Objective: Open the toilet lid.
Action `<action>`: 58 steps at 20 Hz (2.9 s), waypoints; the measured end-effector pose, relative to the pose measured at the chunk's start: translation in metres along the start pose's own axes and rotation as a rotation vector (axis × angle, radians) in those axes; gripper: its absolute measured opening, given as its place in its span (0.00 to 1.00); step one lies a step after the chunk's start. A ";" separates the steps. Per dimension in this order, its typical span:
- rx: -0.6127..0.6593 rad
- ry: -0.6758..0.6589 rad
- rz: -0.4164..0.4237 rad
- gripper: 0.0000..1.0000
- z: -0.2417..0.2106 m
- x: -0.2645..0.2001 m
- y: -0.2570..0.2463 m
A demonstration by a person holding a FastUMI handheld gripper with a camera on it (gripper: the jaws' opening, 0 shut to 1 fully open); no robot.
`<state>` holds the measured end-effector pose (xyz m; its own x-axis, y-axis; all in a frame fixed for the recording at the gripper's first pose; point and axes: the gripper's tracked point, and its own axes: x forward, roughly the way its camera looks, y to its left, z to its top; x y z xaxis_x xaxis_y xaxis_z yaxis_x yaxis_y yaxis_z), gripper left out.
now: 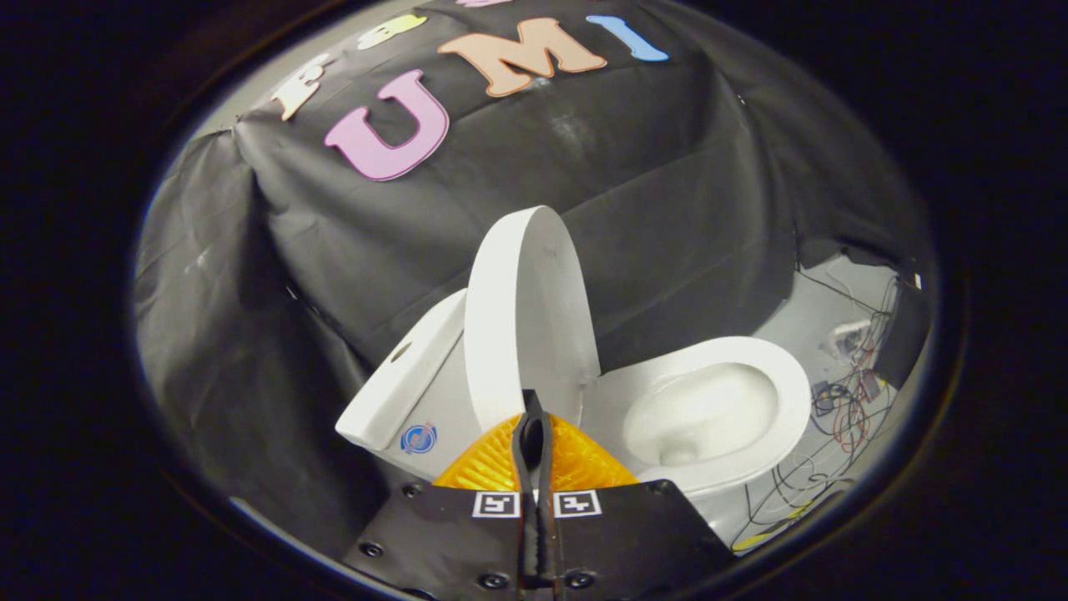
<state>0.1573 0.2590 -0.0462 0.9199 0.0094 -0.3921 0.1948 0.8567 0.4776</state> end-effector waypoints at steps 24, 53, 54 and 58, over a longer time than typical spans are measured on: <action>-0.153 -0.046 0.093 0.08 -0.011 0.032 0.081; -0.272 -0.053 0.189 0.52 -0.036 0.061 0.138; -0.272 -0.055 0.214 0.60 -0.037 0.060 0.144; -0.343 -0.087 0.242 0.89 -0.039 0.058 0.157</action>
<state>0.2279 0.4138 -0.0246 0.9532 0.2004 -0.2264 -0.1413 0.9572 0.2525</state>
